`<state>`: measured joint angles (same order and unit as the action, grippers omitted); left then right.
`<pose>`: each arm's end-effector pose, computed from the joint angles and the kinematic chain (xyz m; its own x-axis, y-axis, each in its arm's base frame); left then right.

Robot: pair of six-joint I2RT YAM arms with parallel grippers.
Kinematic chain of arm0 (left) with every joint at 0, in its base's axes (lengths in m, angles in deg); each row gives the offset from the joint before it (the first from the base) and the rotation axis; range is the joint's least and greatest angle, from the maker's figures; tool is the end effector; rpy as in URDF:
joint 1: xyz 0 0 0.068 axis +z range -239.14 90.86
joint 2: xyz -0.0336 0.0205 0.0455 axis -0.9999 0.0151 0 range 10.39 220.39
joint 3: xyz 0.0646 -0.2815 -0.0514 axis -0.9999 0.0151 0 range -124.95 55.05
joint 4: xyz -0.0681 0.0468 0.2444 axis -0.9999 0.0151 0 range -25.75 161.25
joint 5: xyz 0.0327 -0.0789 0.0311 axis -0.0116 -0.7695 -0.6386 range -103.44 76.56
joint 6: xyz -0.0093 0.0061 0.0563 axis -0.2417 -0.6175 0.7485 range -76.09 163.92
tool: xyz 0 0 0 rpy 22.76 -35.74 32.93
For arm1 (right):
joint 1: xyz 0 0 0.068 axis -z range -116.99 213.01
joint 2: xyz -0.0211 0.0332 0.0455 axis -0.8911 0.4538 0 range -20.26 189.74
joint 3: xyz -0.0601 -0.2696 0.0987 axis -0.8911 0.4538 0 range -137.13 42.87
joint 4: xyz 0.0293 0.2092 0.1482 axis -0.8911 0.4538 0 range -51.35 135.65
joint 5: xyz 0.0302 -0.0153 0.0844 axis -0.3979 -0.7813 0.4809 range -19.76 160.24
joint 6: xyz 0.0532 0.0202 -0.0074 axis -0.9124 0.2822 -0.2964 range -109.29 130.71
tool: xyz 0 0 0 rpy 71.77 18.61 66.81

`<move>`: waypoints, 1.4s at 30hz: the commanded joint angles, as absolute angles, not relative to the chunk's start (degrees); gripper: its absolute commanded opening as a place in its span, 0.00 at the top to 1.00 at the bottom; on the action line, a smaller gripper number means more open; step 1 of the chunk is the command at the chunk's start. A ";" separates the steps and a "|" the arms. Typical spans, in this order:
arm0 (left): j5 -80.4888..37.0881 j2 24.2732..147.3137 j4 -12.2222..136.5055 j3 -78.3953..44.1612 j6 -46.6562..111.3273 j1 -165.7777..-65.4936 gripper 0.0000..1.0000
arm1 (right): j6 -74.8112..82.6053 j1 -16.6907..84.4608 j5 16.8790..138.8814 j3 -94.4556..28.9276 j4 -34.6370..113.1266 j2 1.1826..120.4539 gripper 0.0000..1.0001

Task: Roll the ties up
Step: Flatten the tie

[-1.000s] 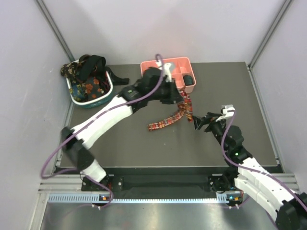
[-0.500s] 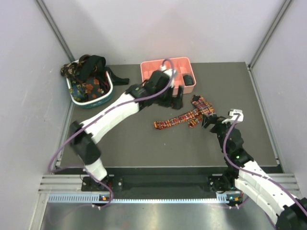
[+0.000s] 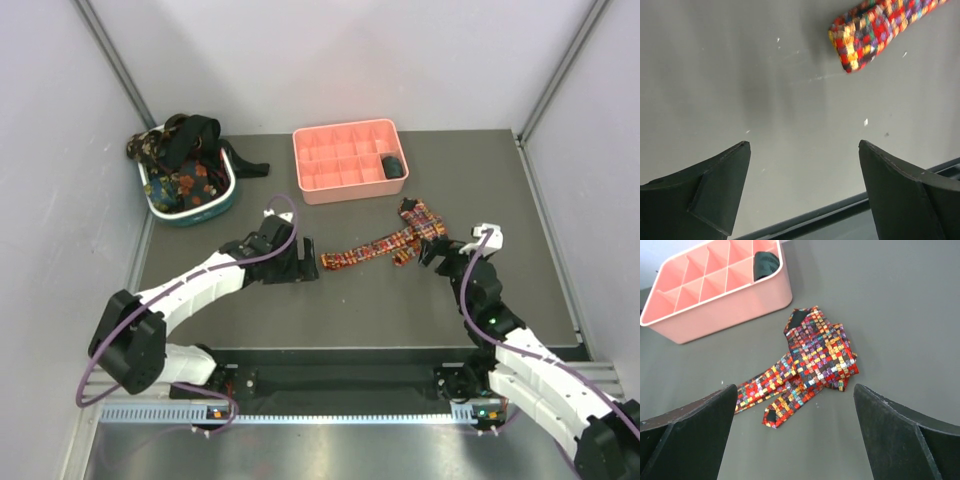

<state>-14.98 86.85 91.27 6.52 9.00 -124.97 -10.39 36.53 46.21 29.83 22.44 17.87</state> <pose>0.2103 -0.1533 0.2368 -0.8864 -0.0656 -0.4583 0.1104 0.9315 -0.3467 0.1412 0.0520 0.2244 -0.1459 0.2947 -0.9444 0.0057 0.9548 0.2970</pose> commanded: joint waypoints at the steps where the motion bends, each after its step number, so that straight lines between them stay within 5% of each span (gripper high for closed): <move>1: -17.48 86.23 77.02 7.85 3.50 -123.94 0.08 | -10.73 36.38 44.93 28.19 21.51 16.21 0.00; 7: -17.75 89.75 70.32 8.38 -1.51 -123.33 0.12 | -10.65 36.38 44.75 28.11 21.78 16.04 0.00; 11: -18.45 94.23 68.20 7.24 -4.77 -123.06 0.26 | -10.82 36.38 44.49 28.28 21.86 15.60 0.00; 21: -19.32 103.71 62.51 6.80 -11.36 -122.36 0.33 | -11.00 36.38 44.14 28.54 21.95 14.63 0.00; 23: -19.86 105.13 60.65 6.80 -12.94 -122.36 0.45 | -11.17 36.38 44.14 28.54 22.04 14.72 0.00; 28: -18.28 104.70 59.22 6.72 -11.64 -122.27 1.00 | -11.26 36.38 44.49 28.11 22.04 15.51 0.00; 34: -9.58 94.07 80.22 -6.01 0.38 -122.27 1.00 | -14.07 36.47 47.73 26.26 21.25 22.09 0.00; 42: -10.62 88.52 98.32 -26.90 5.95 -122.18 1.00 | -6.26 36.21 75.40 16.07 22.13 25.97 0.02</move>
